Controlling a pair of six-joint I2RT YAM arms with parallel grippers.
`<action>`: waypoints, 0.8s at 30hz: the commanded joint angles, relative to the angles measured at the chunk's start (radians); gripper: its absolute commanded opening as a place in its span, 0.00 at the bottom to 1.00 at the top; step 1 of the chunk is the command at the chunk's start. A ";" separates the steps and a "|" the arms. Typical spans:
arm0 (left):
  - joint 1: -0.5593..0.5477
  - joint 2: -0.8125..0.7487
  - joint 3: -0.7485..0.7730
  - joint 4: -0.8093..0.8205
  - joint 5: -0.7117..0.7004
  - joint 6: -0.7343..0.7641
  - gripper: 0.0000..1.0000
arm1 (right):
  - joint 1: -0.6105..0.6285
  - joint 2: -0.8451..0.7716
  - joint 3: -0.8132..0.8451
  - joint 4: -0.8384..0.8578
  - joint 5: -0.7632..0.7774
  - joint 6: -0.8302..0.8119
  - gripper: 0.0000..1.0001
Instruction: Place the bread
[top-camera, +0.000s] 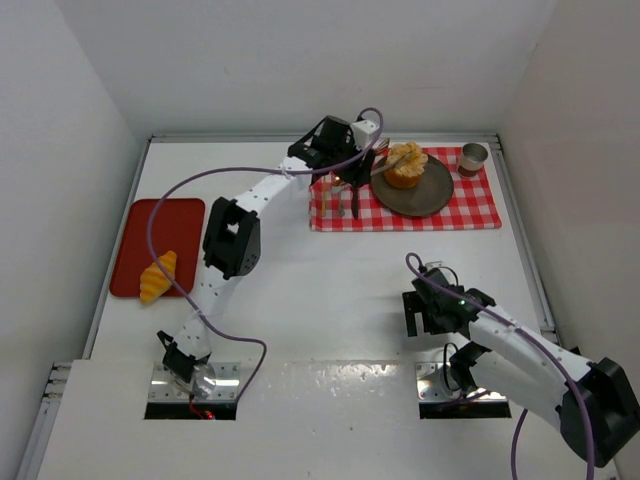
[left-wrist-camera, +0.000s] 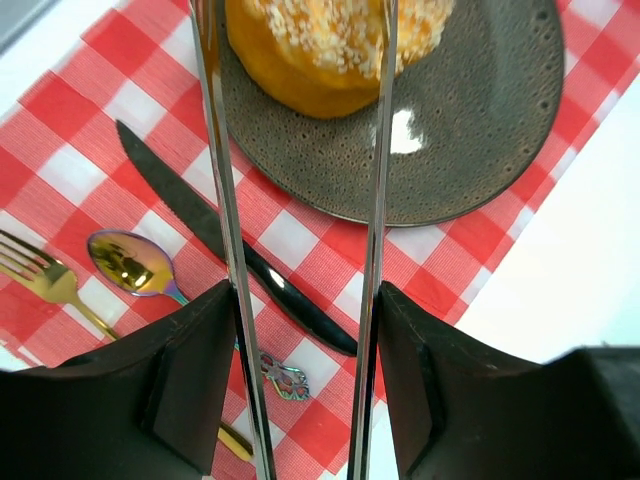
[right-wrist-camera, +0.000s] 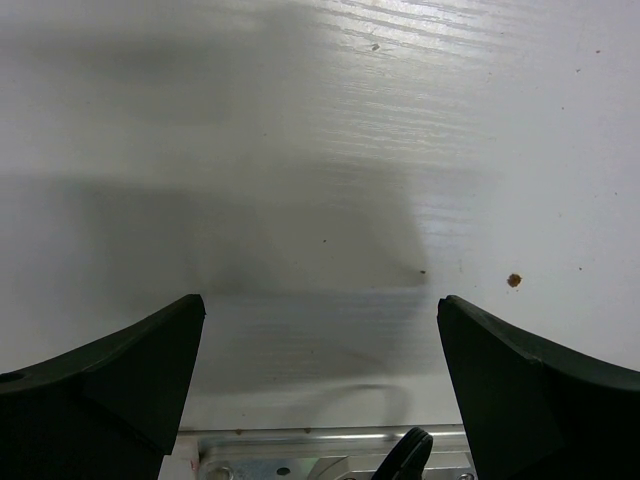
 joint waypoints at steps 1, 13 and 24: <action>0.039 -0.116 0.047 0.030 0.050 -0.042 0.60 | -0.003 -0.027 0.010 -0.007 -0.012 0.010 0.99; 0.280 -0.470 -0.156 -0.148 0.130 0.011 0.54 | -0.001 -0.045 0.018 0.025 -0.028 -0.014 0.99; 0.728 -0.975 -0.752 -0.620 -0.218 0.263 0.58 | 0.002 -0.044 0.023 0.094 -0.096 -0.080 0.99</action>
